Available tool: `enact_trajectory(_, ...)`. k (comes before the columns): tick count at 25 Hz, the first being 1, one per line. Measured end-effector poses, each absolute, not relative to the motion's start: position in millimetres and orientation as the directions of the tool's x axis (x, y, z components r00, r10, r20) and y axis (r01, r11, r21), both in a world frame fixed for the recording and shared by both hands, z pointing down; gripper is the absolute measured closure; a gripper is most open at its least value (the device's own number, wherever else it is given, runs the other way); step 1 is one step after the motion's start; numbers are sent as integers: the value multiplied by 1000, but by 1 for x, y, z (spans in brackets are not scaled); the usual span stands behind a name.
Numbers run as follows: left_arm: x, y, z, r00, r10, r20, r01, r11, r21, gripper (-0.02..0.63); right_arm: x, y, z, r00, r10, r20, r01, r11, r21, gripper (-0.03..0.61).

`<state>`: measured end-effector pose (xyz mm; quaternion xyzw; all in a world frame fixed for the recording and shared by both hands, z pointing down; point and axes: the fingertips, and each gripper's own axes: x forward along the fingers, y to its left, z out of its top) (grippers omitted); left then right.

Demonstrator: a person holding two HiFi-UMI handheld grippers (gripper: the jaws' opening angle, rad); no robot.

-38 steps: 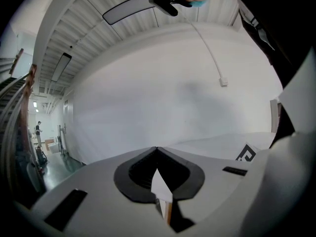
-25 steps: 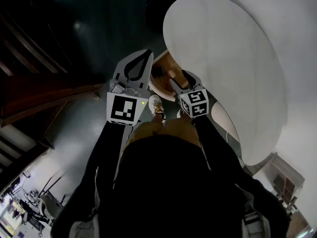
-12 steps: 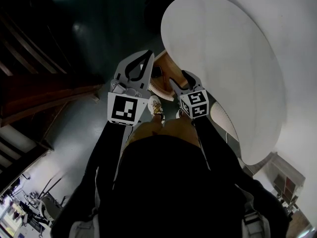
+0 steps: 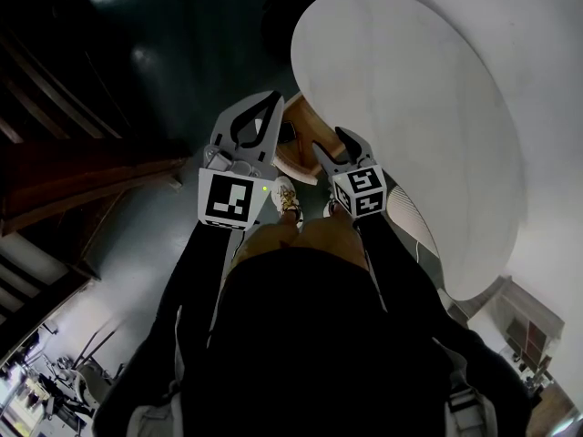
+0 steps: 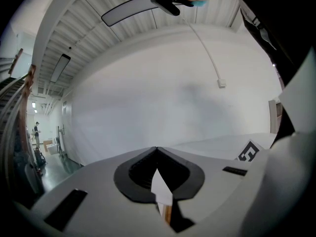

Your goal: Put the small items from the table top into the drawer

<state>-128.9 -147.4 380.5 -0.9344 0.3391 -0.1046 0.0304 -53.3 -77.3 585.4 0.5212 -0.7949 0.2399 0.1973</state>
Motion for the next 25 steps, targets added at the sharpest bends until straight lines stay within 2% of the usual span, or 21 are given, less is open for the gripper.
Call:
enact_trajectory(12, -123, -150, 357, 759, -642, 111, -633, -767, -110, 600, -37, -106, 476, -337, -869, 363, -933, 360, -4, 316)
enact_trajectory(19, -110, -143, 326, 752, -657, 53, -644, -749, -156, 600, -21, -114, 397, -351, -913, 209, -930, 366, 36, 316)
enact_trajectory(25, -77, -122, 309, 773, -634, 26, -622, -766, -162, 600, 10, -92, 364, -326, -934, 145, -940, 337, 59, 316)
